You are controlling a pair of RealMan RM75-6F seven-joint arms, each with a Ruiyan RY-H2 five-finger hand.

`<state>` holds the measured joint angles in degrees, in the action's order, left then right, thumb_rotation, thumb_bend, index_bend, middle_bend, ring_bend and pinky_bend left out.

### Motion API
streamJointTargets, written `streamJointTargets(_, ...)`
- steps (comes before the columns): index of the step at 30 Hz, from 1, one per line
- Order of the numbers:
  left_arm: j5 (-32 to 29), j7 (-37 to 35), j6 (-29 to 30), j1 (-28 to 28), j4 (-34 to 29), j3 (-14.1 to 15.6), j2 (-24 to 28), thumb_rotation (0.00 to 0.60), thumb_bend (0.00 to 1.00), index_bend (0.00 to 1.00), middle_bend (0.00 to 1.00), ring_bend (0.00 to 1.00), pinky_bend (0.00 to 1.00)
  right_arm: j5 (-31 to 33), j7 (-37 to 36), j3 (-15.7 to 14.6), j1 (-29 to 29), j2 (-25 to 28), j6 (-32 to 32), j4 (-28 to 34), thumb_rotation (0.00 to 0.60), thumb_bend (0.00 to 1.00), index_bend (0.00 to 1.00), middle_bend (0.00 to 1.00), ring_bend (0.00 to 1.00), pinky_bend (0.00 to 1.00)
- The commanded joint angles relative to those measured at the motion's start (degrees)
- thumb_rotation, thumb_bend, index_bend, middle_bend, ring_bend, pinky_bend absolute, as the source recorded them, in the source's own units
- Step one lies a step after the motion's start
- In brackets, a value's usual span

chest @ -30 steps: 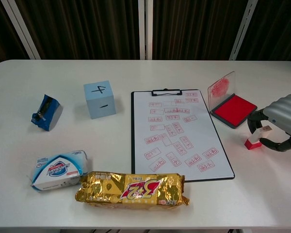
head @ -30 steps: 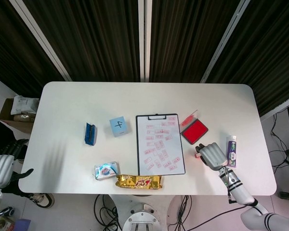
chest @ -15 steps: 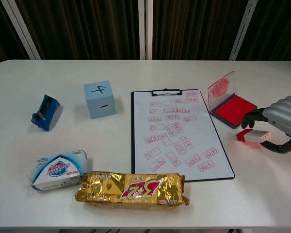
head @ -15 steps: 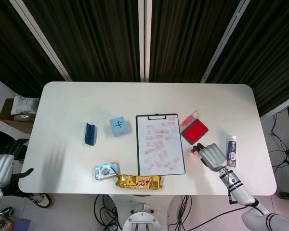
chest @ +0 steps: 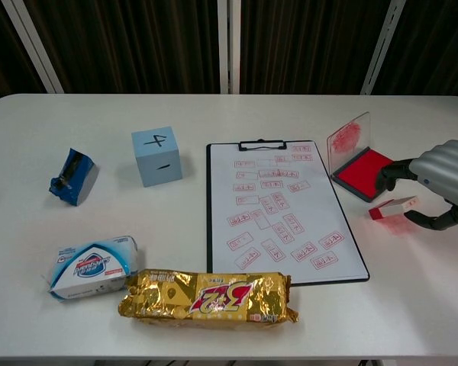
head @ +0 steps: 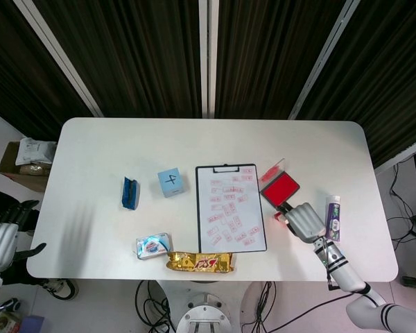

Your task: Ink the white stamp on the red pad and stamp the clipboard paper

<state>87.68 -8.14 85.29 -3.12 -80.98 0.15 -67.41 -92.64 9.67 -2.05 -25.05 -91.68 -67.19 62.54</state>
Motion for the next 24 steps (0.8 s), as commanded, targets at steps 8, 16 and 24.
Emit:
streamJointTargets(8, -0.07, 0.15, -0.24, -0.16, -0.11, -0.11, -0.13, 0.6, 0.0, 0.14, 0.16, 0.16, 0.29, 0.35, 0.16, 0.71, -1.09, -0.18, 0.89, 0.09, 0.6, 0.29, 0.33, 0.35, 0.83, 1.0)
streamJointTargets(16, -0.33, -0.16, -0.44, -0.01, 0.39, 0.0, -0.31, 0.6, 0.0, 0.14, 0.16, 0.16, 0.3, 0.72, 0.29, 1.16, -1.5, -0.75, 0.97, -0.46, 0.6, 0.3, 0.34, 0.37, 0.83, 1.0)
streamJointTargets(24, -0.38, -0.34, -0.21, 0.14, 0.54, -0.06, -0.24, 0.6, 0.0, 0.14, 0.16, 0.16, 0.3, 0.49, 0.05, 1.16, -1.64, -0.9, 0.39, -0.38, 0.6, 0.31, 0.36, 0.37, 0.83, 1.0)
